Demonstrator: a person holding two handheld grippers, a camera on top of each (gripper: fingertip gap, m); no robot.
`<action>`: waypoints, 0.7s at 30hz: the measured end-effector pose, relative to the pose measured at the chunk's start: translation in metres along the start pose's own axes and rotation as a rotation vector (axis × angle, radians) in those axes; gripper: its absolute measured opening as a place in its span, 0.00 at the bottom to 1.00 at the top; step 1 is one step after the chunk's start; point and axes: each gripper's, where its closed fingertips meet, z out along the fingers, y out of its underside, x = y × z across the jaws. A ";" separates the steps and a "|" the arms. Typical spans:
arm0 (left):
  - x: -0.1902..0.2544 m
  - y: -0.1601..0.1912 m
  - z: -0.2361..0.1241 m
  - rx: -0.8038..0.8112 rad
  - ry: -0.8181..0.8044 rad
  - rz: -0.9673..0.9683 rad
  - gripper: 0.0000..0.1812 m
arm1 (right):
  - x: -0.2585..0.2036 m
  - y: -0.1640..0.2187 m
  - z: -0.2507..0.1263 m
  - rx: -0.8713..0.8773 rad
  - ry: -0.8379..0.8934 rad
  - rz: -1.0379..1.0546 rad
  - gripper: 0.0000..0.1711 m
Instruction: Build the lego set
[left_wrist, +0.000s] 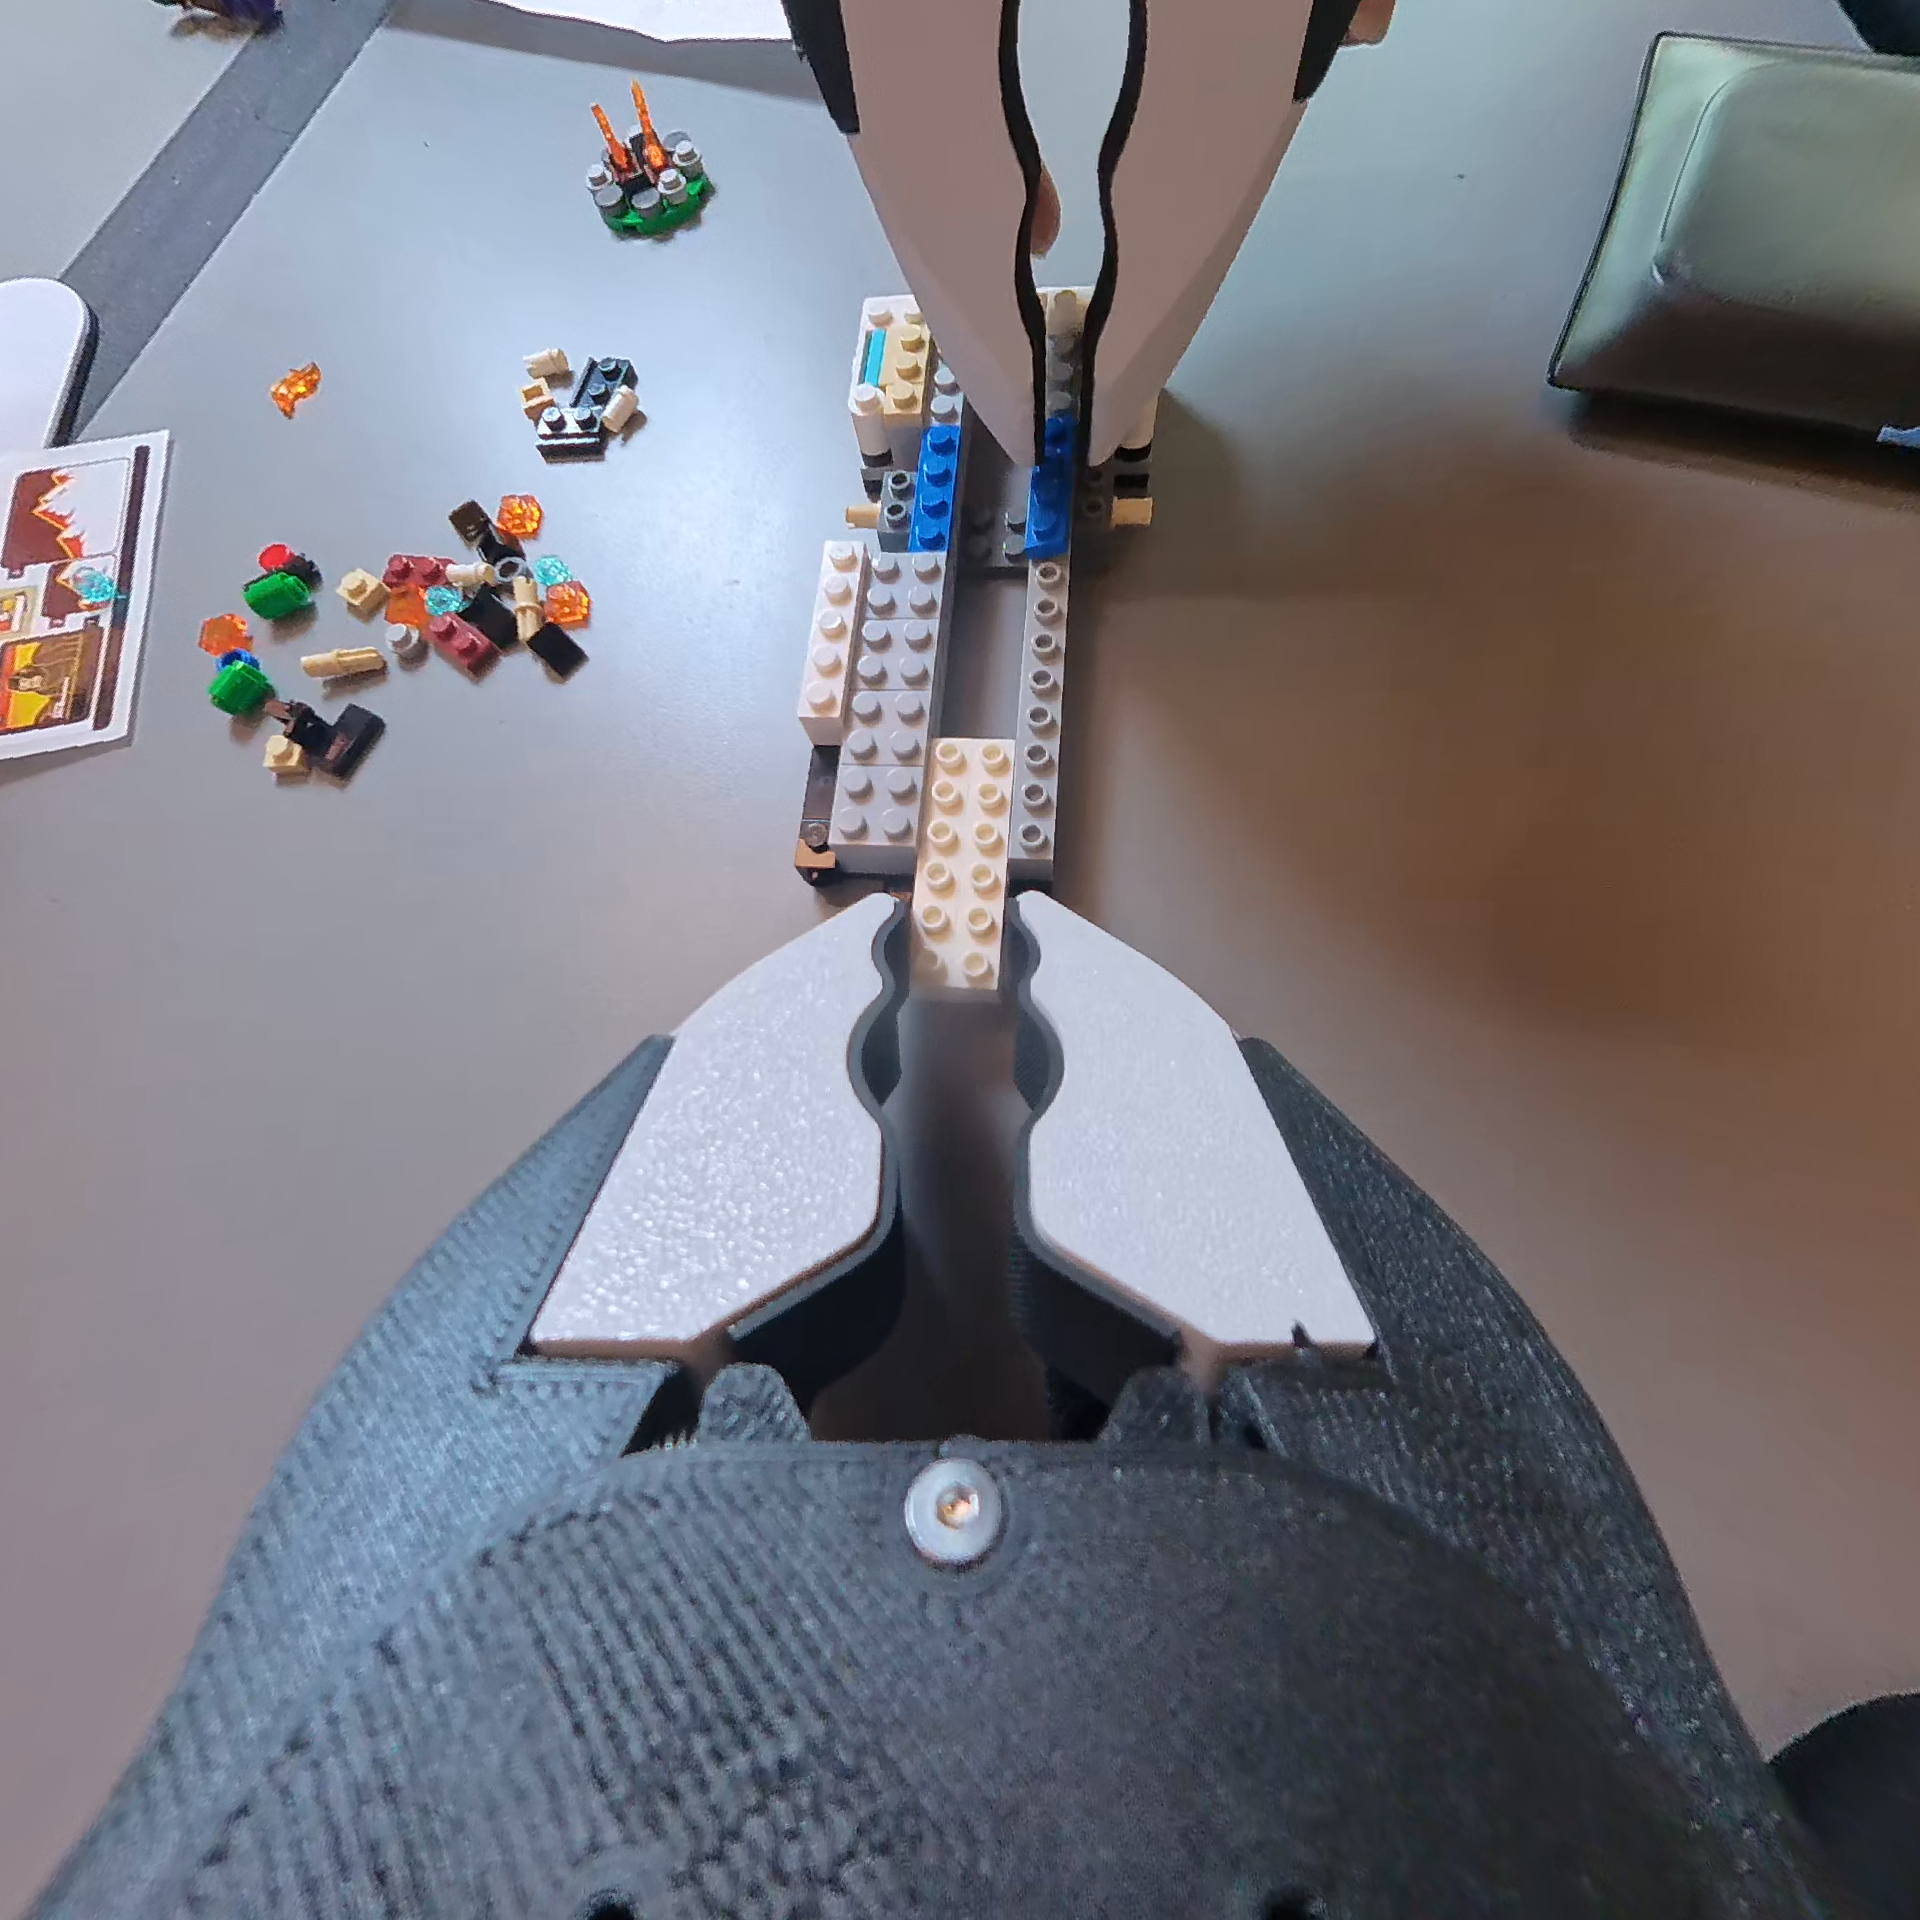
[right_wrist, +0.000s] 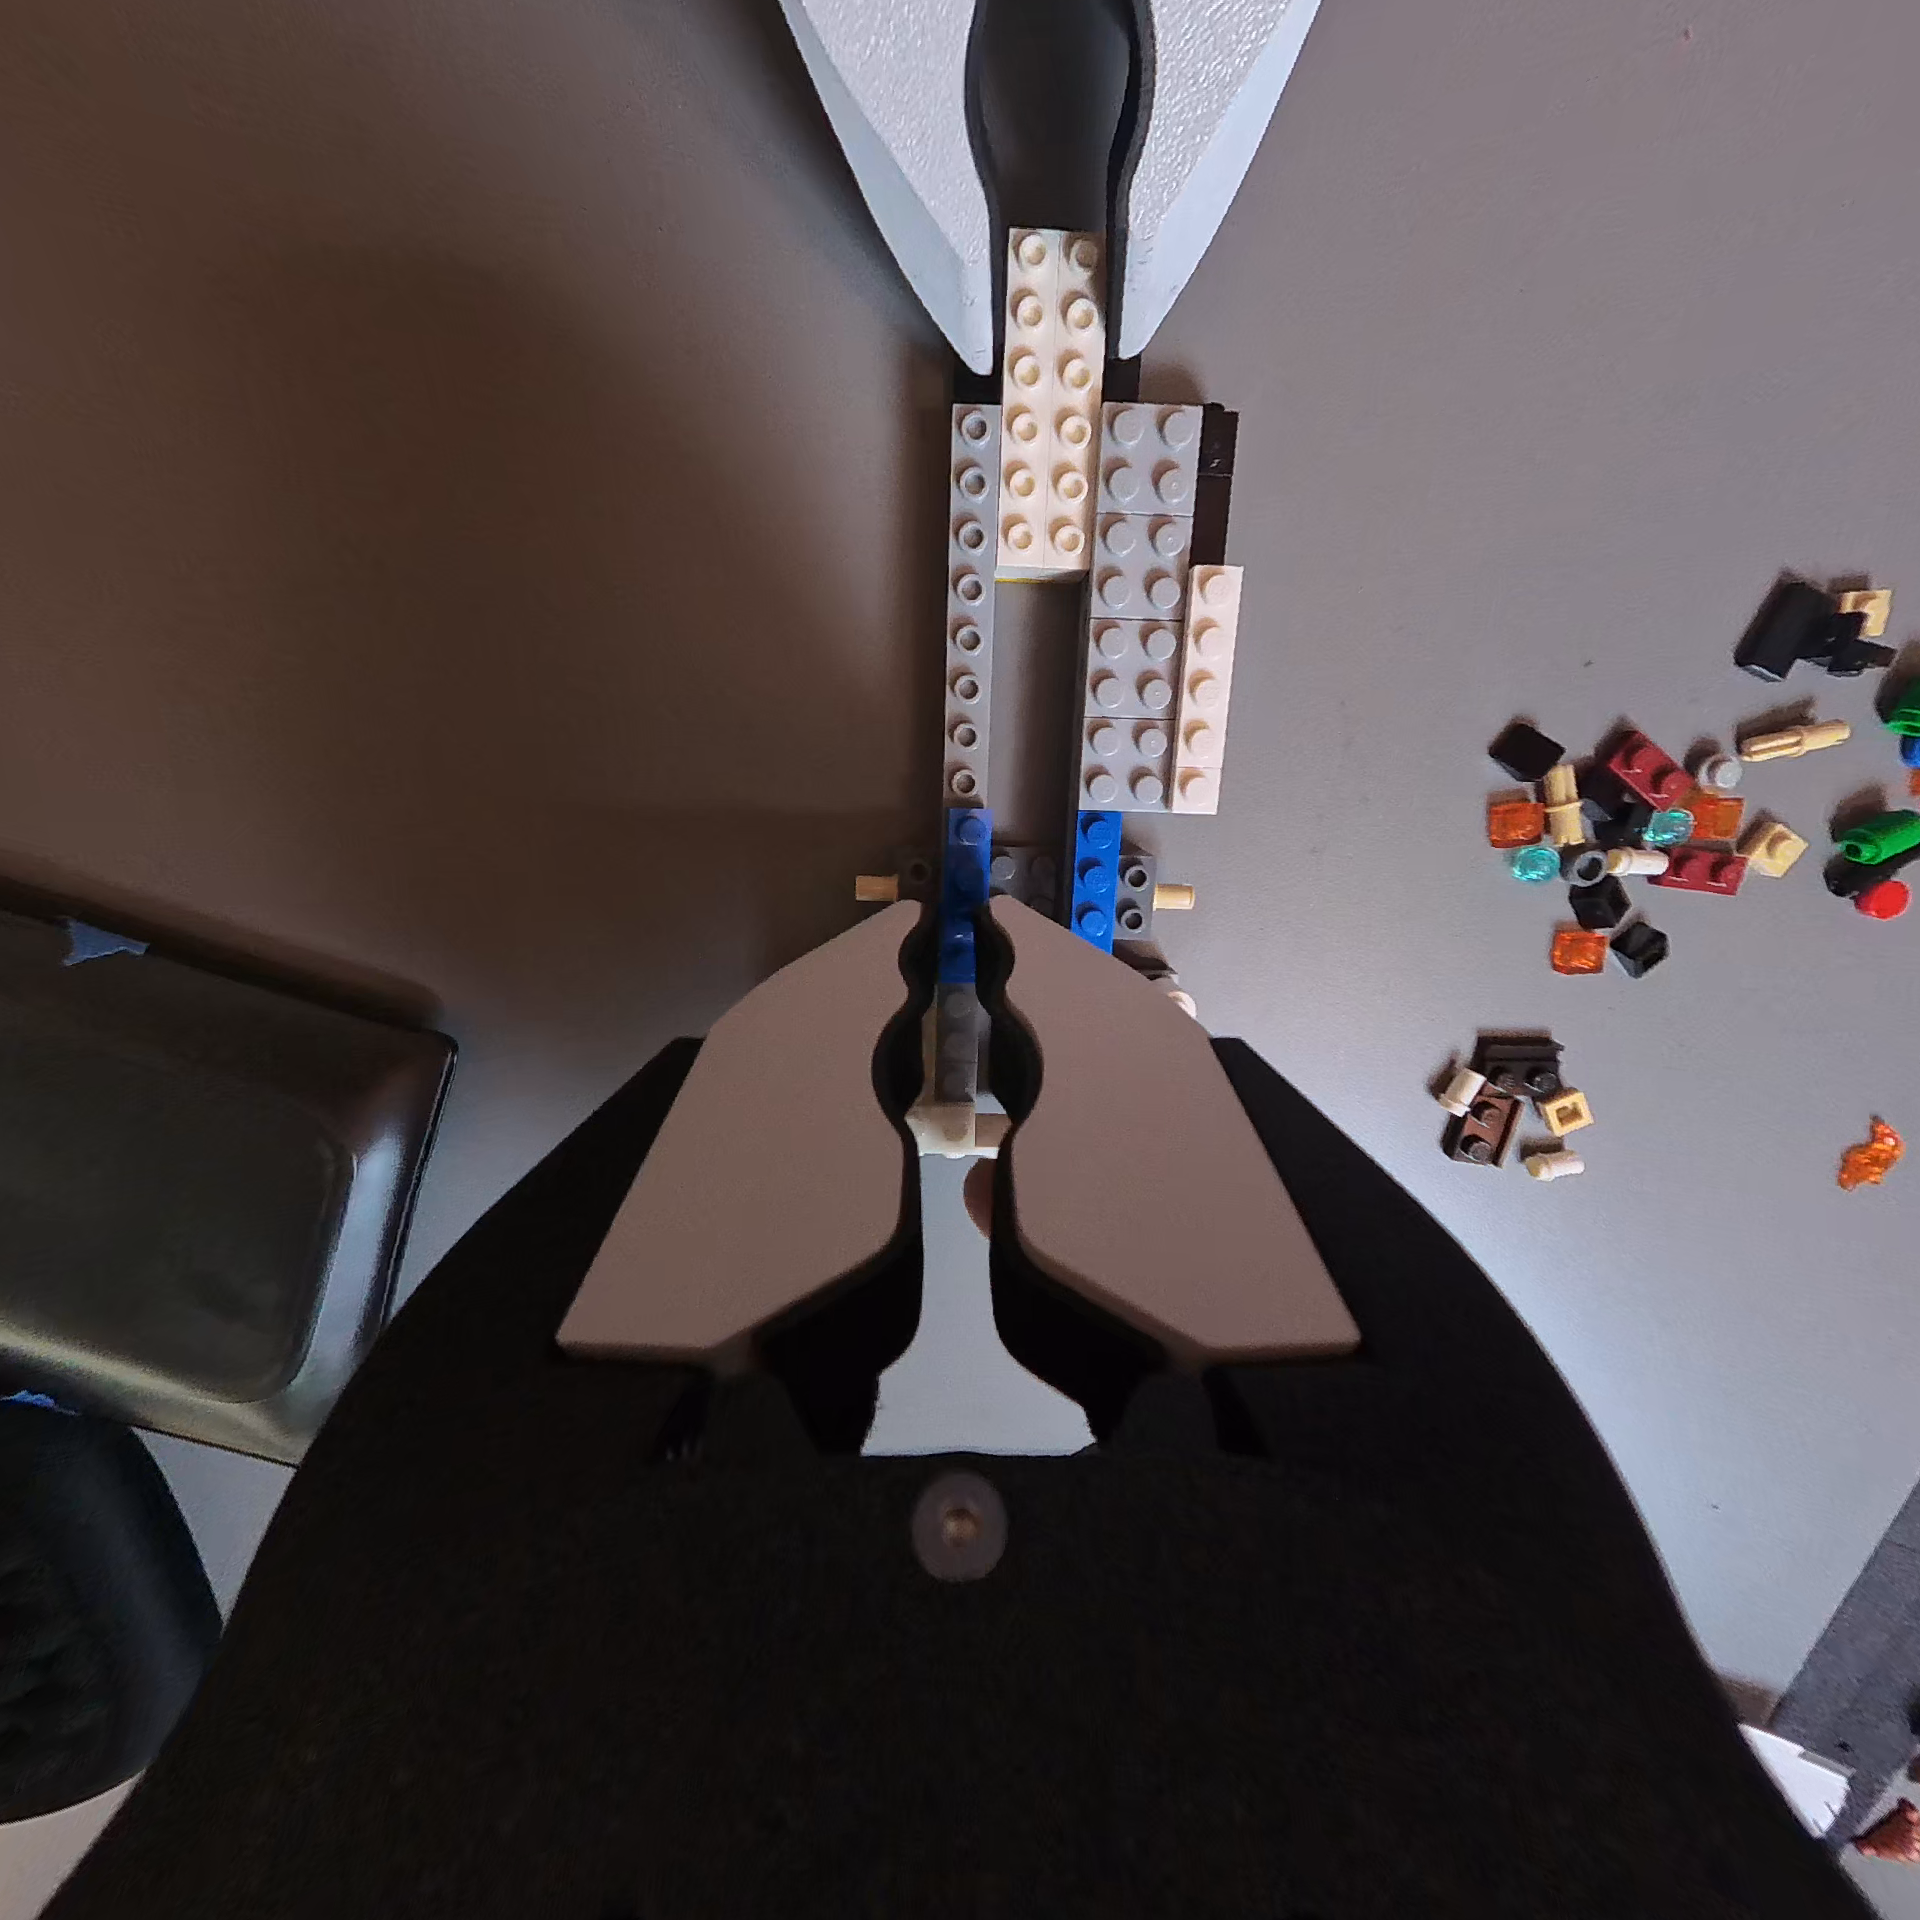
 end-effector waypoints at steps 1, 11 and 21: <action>0.000 0.000 0.000 -0.004 0.000 0.003 0.10 | 0.000 0.000 0.000 0.001 0.002 0.000 0.04; 0.001 -0.001 -0.002 -0.023 -0.004 0.000 0.09 | -0.006 -0.006 -0.006 0.085 0.138 -0.001 0.17; 0.002 -0.011 -0.010 -0.018 0.019 -0.205 0.09 | -0.003 -0.009 -0.008 0.171 0.816 -0.059 0.22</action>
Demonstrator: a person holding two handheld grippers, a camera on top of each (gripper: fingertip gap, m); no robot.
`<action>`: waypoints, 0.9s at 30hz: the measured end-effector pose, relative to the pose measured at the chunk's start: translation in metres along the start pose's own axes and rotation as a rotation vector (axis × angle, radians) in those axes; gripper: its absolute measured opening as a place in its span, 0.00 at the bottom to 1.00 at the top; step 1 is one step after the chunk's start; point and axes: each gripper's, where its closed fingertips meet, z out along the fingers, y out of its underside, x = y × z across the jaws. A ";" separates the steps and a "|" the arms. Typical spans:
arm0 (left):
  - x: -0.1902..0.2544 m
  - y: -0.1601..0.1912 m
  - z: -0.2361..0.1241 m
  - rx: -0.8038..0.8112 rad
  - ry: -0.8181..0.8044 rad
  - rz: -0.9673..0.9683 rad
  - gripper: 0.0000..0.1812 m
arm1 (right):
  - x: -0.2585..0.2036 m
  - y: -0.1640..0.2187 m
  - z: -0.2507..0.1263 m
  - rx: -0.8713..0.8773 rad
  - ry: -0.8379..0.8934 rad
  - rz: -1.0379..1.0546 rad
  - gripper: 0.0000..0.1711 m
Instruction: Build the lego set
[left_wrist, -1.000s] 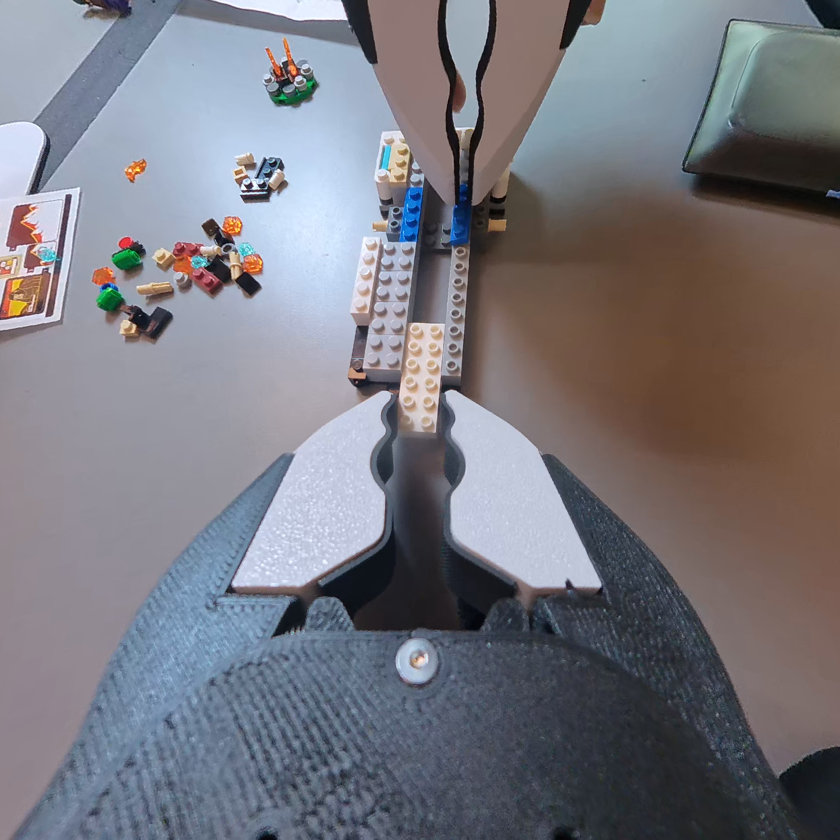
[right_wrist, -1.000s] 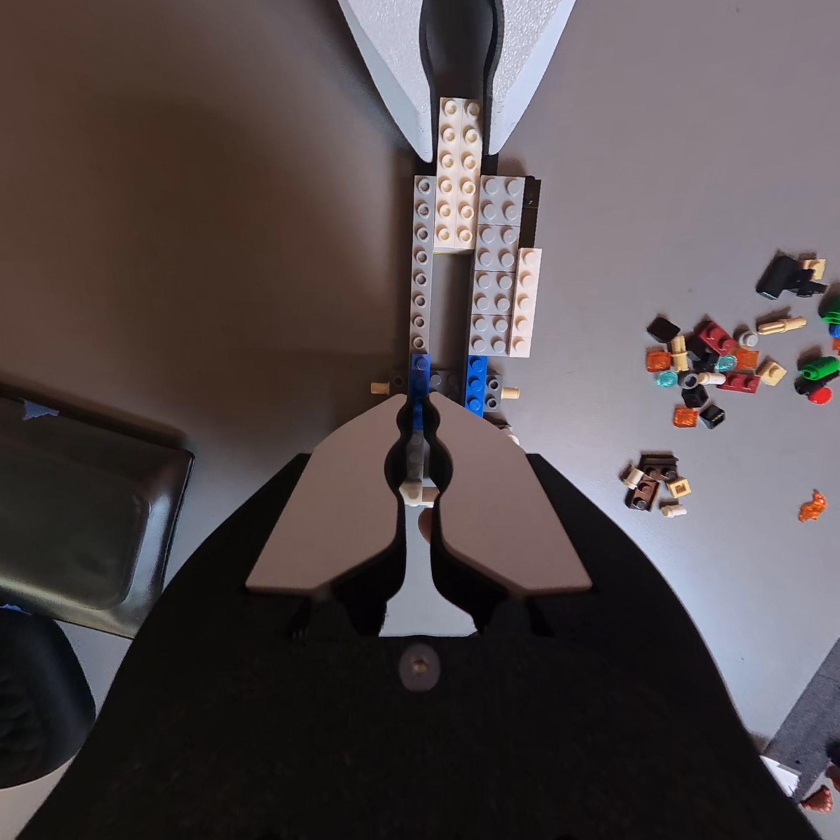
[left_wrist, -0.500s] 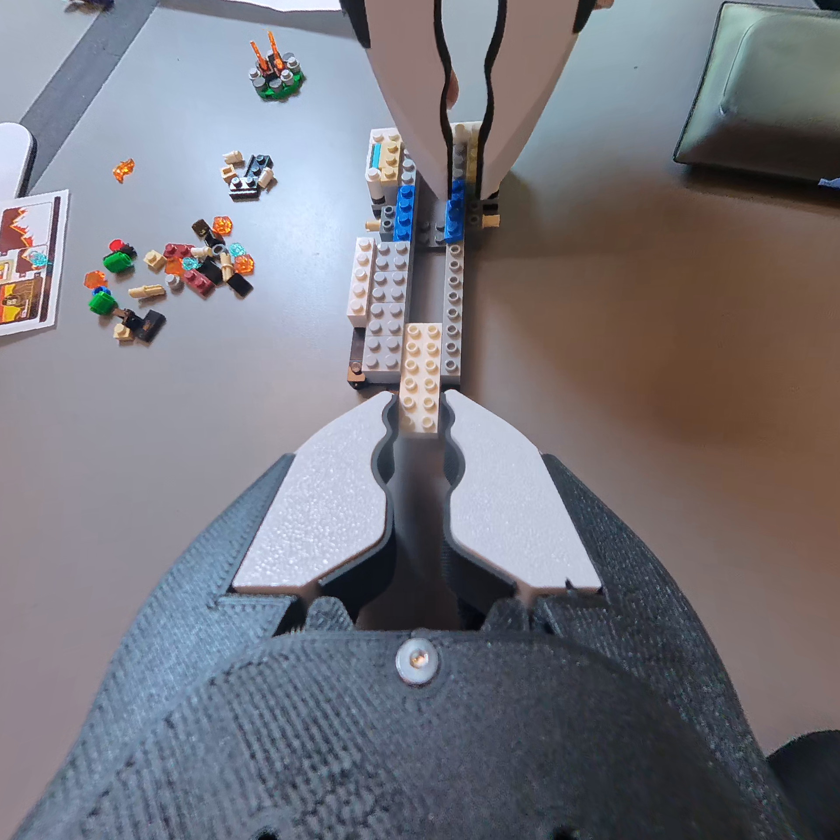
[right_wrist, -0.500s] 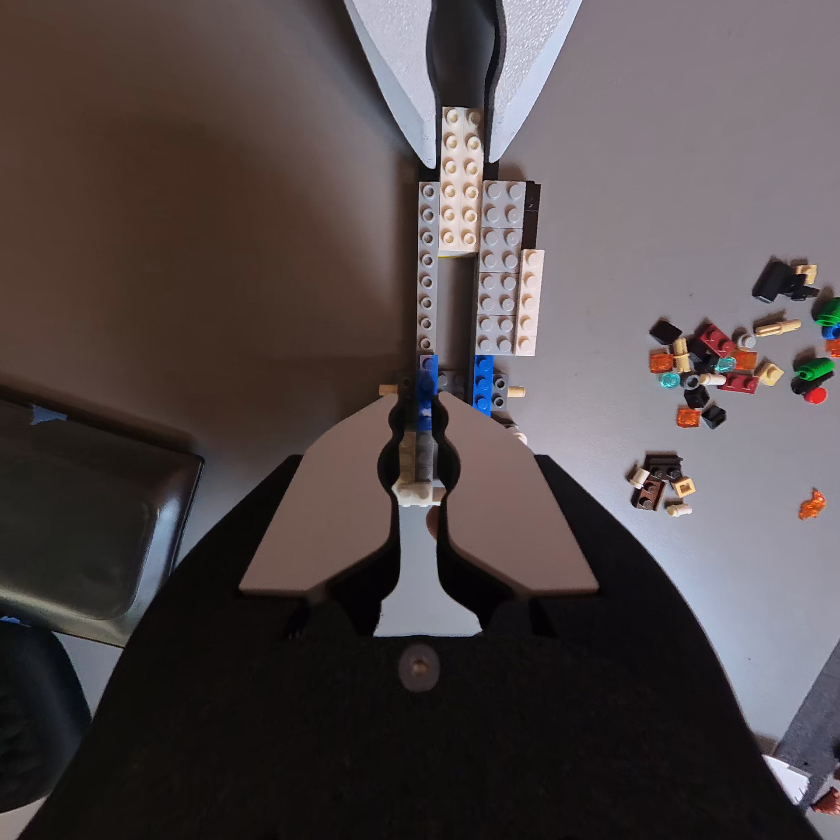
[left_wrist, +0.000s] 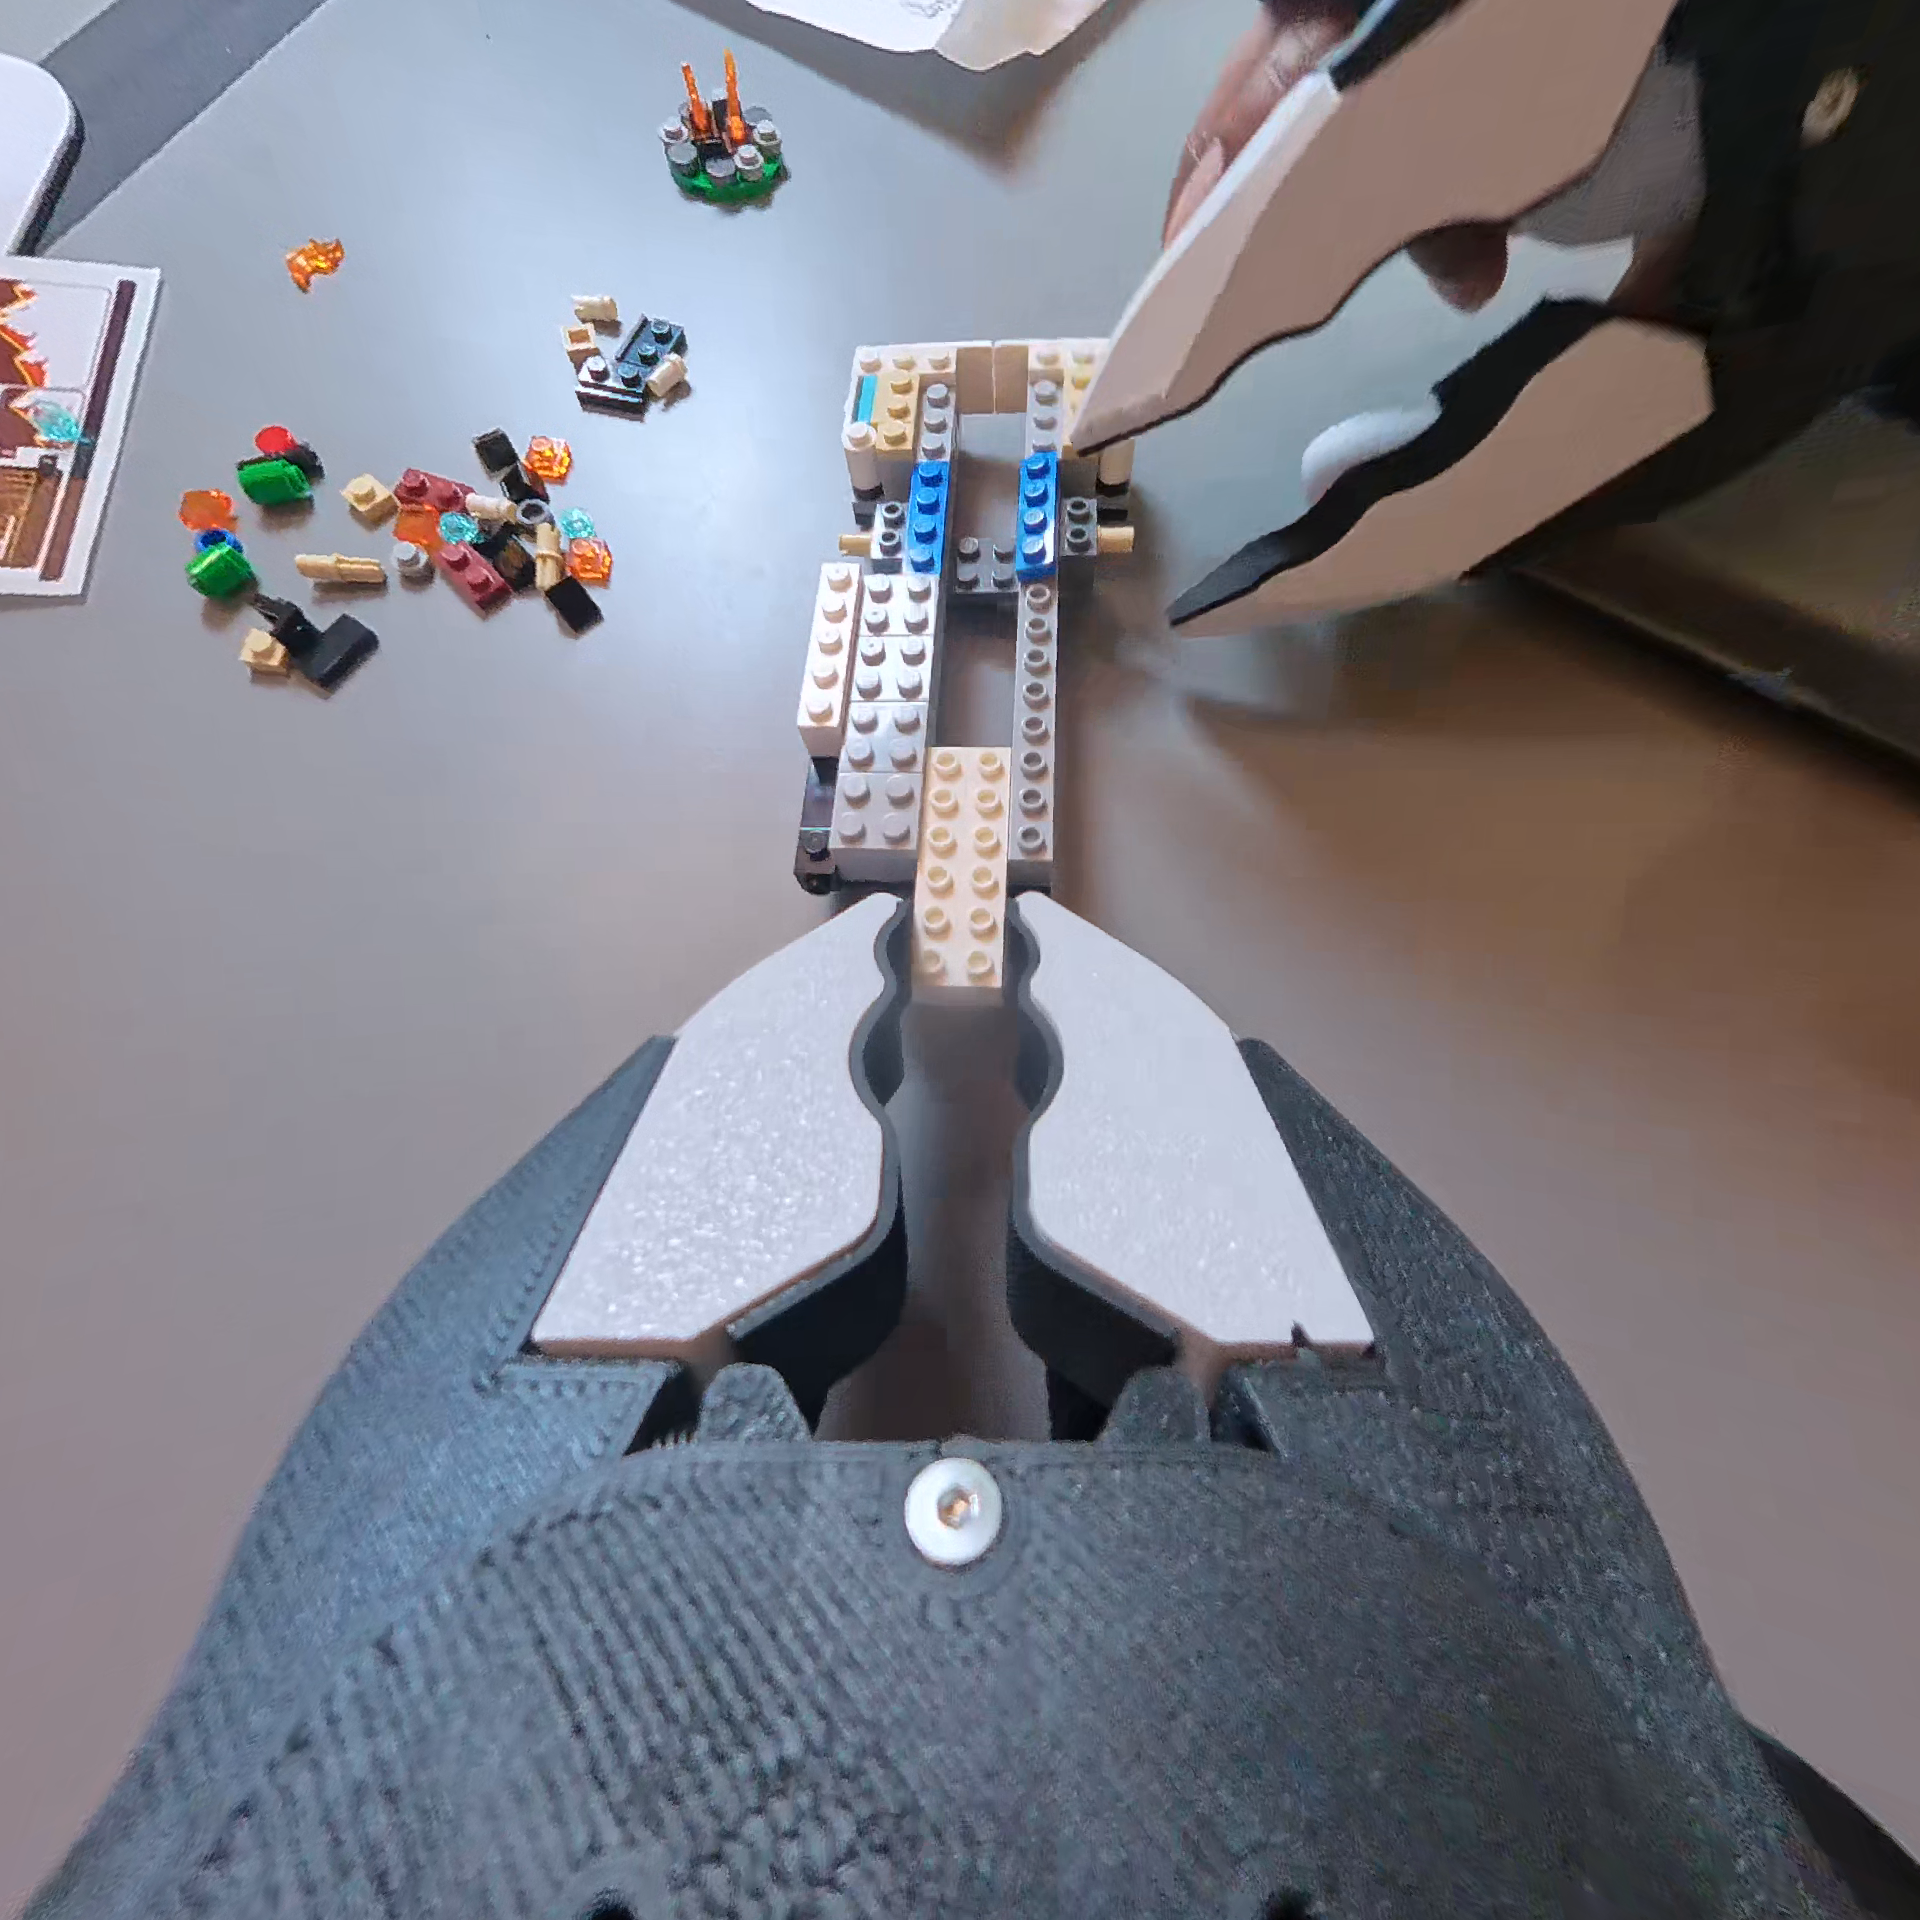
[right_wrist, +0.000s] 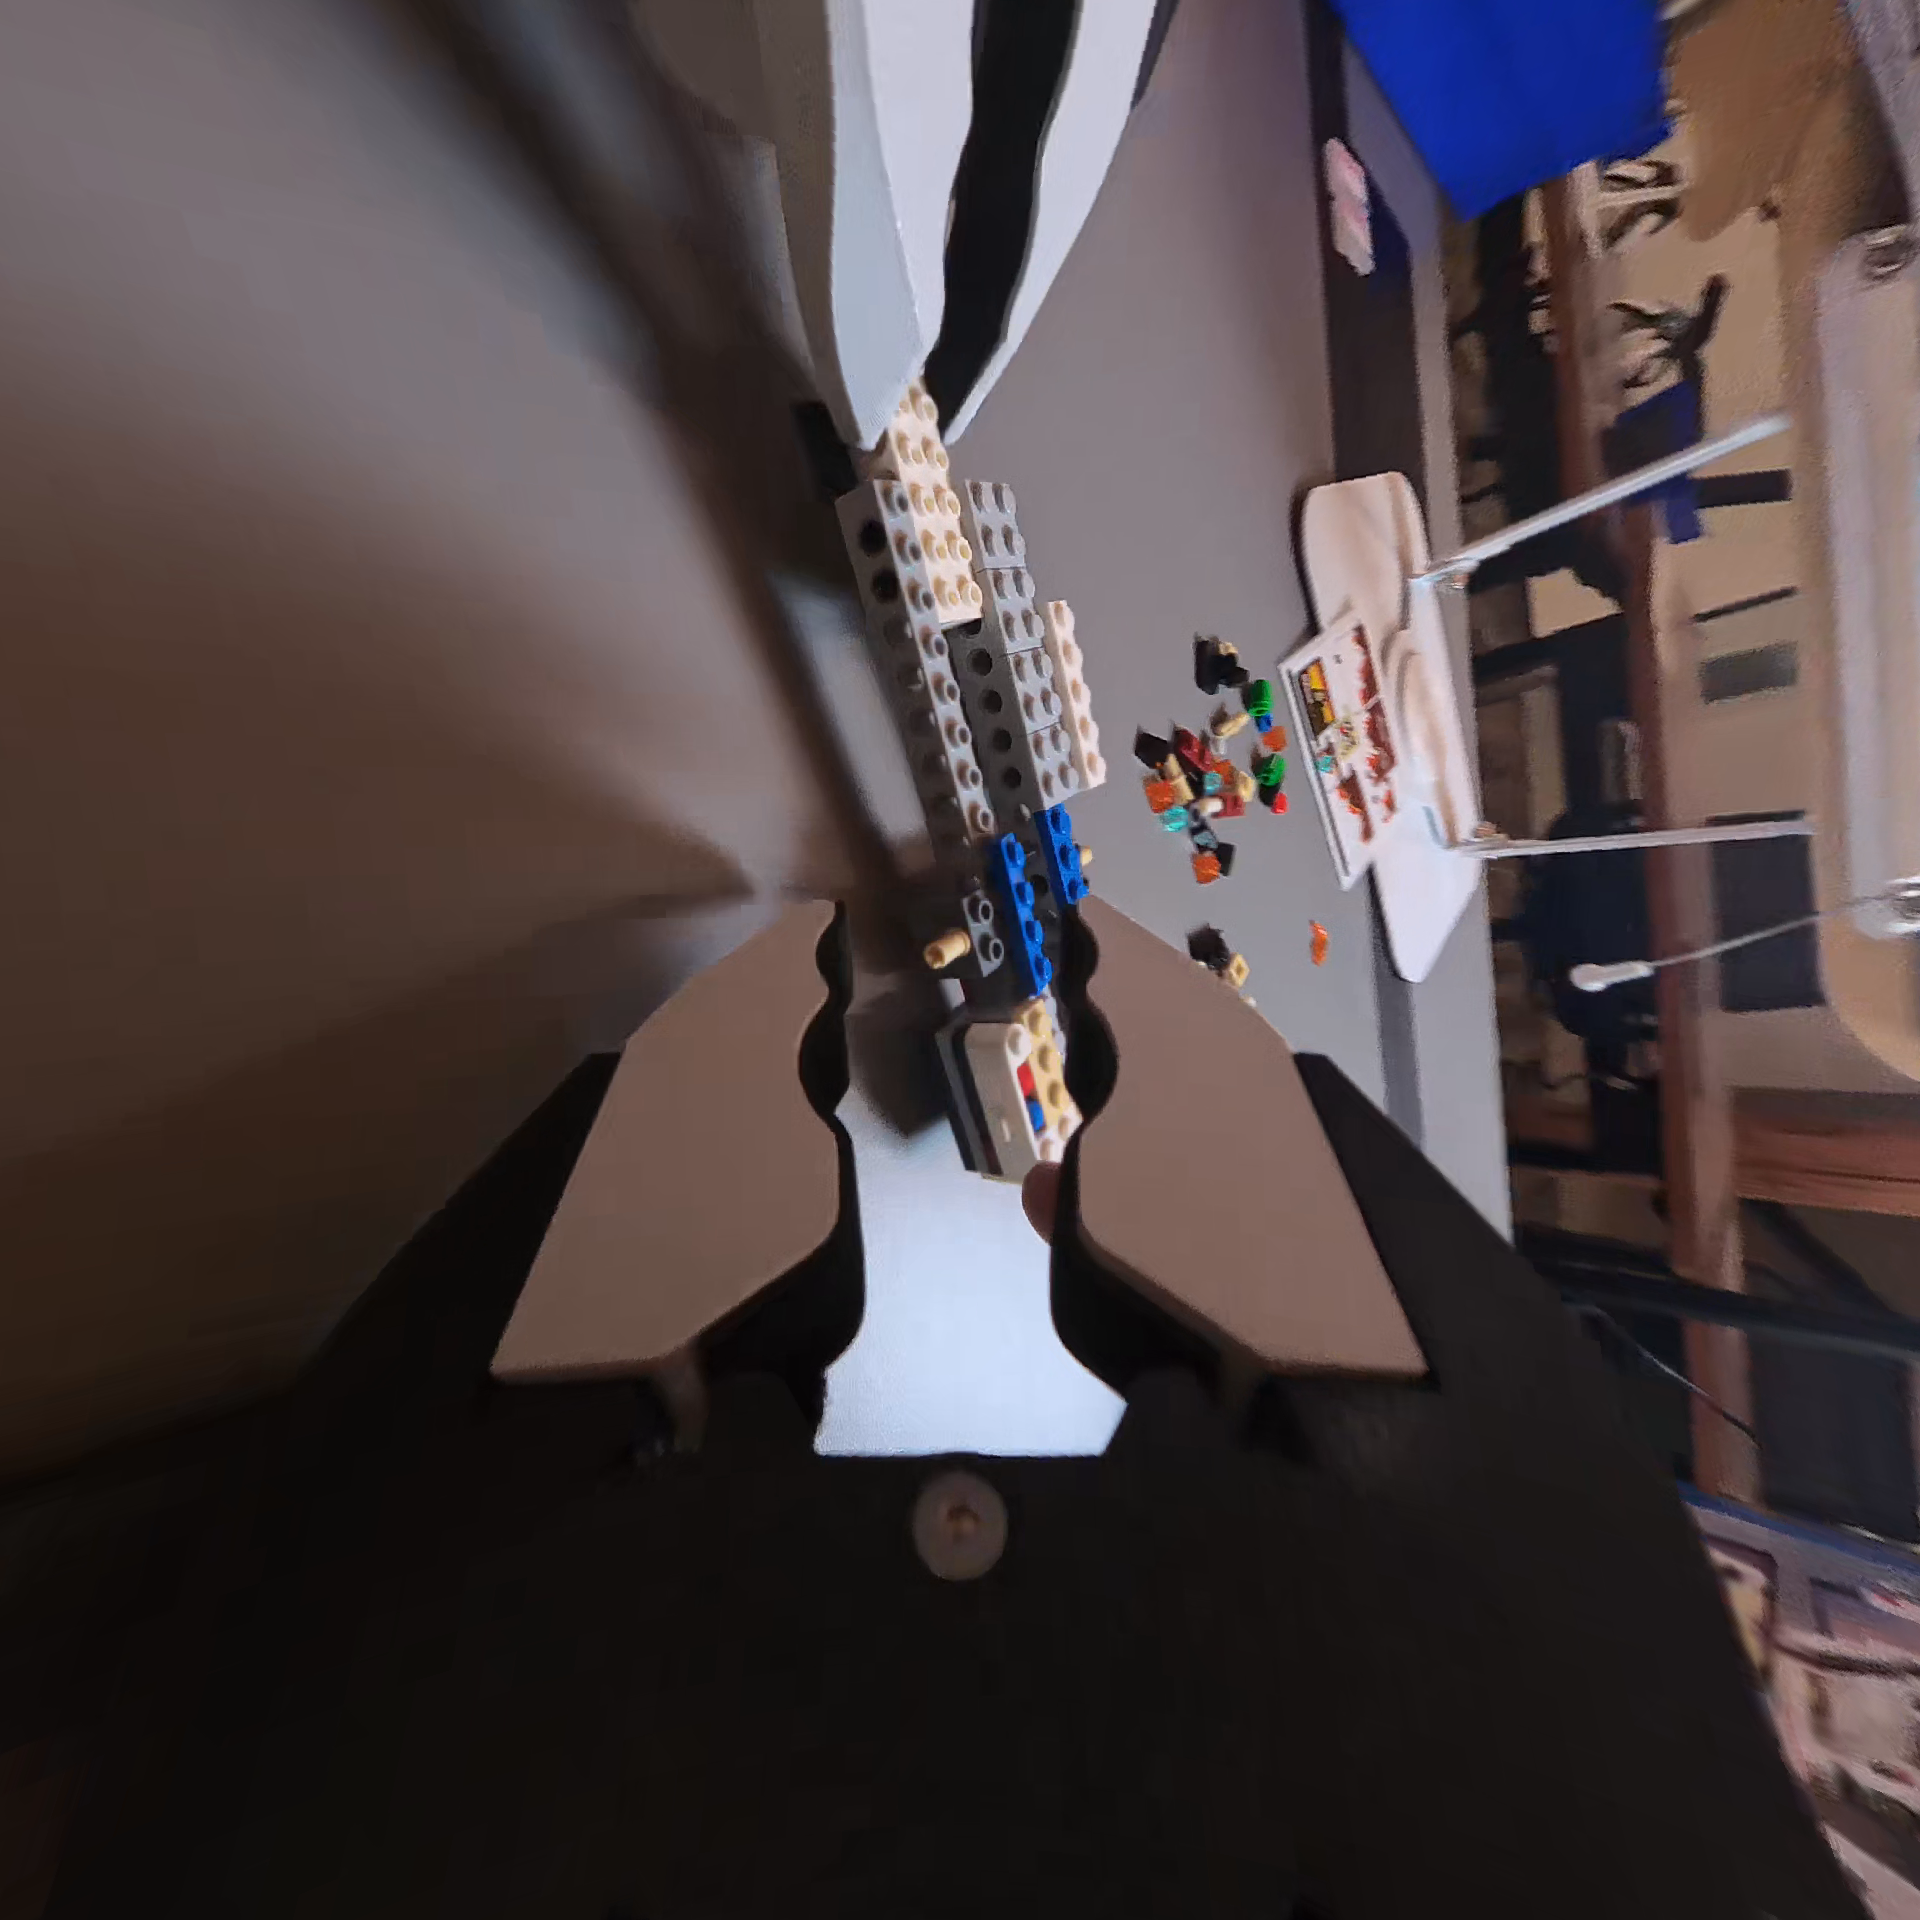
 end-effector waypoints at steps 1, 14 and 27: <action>0.001 -0.001 0.000 0.000 0.005 -0.017 0.09 | 0.001 0.001 0.002 -0.015 0.052 -0.030 0.22; 0.005 -0.005 -0.006 -0.001 0.010 -0.057 0.09 | 0.010 0.003 0.020 -0.136 0.187 -0.202 0.14; 0.007 -0.006 -0.010 0.009 0.092 -0.174 0.09 | 0.010 -0.001 0.020 -0.106 0.218 -0.155 0.13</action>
